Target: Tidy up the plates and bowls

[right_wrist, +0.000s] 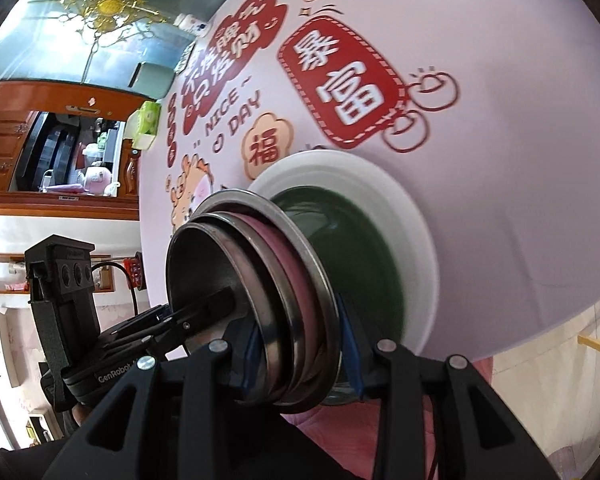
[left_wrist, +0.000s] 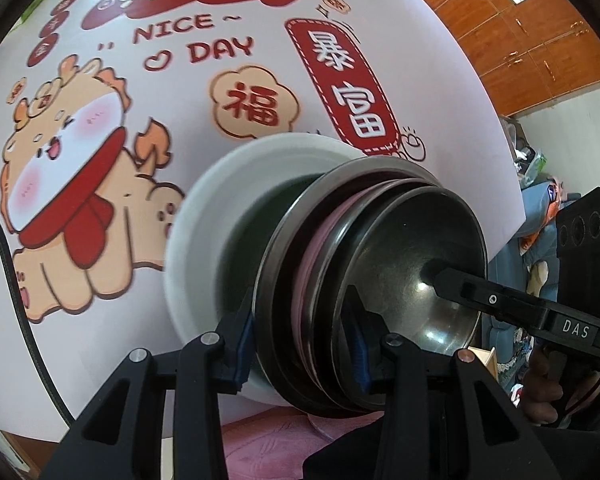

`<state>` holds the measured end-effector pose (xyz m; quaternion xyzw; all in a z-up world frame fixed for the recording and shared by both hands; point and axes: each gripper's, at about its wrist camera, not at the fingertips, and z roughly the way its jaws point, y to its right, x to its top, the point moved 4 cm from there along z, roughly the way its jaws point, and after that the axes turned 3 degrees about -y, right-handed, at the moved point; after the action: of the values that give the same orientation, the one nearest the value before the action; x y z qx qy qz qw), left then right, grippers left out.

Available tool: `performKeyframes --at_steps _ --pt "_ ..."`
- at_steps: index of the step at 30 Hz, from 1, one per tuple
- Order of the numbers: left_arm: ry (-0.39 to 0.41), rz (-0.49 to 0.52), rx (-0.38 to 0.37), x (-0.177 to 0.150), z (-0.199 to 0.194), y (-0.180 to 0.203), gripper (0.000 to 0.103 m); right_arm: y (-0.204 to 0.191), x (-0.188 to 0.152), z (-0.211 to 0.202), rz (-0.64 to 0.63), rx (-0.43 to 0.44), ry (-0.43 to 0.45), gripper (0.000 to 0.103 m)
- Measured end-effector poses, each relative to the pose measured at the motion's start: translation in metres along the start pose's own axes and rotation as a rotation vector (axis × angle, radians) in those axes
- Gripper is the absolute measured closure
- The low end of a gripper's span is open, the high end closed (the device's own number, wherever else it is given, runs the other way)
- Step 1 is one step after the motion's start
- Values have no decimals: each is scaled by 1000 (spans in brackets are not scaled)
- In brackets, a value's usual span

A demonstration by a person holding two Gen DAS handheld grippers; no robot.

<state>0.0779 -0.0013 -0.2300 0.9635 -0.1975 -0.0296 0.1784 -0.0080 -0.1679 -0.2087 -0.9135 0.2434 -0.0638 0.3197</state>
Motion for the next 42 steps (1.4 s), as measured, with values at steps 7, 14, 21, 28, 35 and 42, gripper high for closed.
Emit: performKeyframes --at_steps 7,14,21,28,35,42 --pt "-35 -14 -3 -2 15 15 63 19 0 -6 15 -14 -34 69" --pt "-27 -39 18 -1 17 21 62 21 5 -7 -19 2 -61 69" --pt "-24 -80 25 -1 20 18 58 19 10 -5 -44 17 -85 69" --pt "-23 -122 18 1 22 15 58 10 16 -4 -99 -35 -82 69" --pt "-13 -117 3 -1 20 8 58 3 15 -5 -107 -54 -17 67" --pt "11 -25 -19 -1 10 9 57 0 5 -20 -64 -98 141 67"
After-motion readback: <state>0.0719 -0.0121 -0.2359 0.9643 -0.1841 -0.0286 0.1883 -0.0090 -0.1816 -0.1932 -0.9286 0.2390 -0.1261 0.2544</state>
